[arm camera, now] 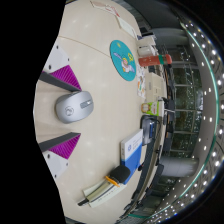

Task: Arrange mouse

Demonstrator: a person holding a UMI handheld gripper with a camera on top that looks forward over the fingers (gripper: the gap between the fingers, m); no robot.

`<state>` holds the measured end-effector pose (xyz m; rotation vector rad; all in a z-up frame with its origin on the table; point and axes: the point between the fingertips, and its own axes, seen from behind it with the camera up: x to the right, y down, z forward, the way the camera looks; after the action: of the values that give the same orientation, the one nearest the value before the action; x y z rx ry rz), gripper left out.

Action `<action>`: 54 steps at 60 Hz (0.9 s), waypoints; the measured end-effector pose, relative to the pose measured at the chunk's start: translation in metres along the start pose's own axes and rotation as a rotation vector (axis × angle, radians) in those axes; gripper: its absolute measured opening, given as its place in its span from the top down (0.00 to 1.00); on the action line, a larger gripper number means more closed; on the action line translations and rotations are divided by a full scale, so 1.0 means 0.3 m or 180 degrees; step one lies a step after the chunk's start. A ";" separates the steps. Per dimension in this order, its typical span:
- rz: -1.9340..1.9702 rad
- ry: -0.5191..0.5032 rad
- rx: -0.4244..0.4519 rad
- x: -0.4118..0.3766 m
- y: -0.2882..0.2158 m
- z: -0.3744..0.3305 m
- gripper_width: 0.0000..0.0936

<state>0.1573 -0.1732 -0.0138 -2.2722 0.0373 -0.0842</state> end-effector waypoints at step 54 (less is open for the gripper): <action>0.0282 0.0114 0.0957 -0.132 -0.734 -0.185 0.59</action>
<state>0.1133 -0.0711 0.1881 -1.9657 0.1353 -0.0780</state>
